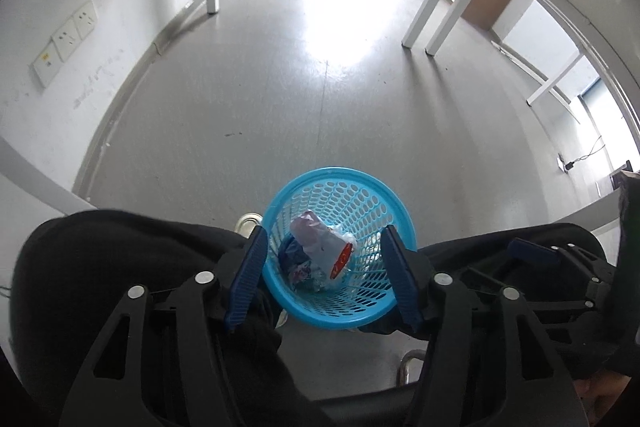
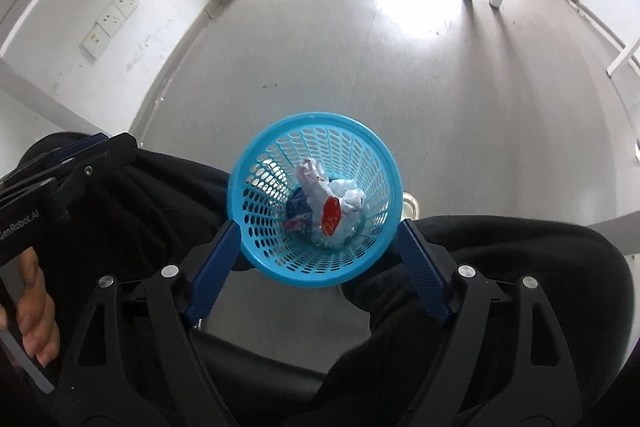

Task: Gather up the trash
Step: 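Raise both grippers toward the foam box and foil wrapper on the table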

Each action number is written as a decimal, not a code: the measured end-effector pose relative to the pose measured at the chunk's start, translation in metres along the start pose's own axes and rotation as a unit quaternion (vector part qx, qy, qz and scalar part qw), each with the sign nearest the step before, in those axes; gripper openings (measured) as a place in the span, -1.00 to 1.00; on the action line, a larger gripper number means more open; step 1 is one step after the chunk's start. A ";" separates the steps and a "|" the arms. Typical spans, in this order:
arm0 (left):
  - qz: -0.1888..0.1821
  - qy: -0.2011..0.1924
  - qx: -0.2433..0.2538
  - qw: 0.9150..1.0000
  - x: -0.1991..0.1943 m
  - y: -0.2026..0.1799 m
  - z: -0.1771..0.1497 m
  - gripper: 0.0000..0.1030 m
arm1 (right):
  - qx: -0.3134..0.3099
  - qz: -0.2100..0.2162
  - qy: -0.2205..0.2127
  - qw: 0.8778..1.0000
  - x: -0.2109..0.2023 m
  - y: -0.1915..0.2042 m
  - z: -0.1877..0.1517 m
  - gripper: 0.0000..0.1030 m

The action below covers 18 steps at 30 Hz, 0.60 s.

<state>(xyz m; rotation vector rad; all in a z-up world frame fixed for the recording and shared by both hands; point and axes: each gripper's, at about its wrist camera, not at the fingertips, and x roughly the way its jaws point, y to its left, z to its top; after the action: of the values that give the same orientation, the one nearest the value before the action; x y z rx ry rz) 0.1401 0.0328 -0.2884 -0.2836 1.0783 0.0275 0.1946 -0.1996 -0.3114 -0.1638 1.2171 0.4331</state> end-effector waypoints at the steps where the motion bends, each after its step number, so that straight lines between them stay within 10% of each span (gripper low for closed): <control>1: 0.003 0.003 0.002 1.000 -0.004 -0.002 -0.002 0.19 | -0.005 -0.001 -0.006 1.000 -0.006 0.002 -0.002 0.51; 18: -0.003 -0.104 0.068 0.992 -0.146 -0.019 -0.036 0.66 | -0.057 0.036 -0.125 0.990 -0.142 0.020 -0.059 0.76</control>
<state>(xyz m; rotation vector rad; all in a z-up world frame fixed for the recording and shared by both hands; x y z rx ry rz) 0.0425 0.0231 -0.1728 -0.1575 0.8683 -0.0205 0.0955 -0.2354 -0.1971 -0.1586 0.9546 0.5707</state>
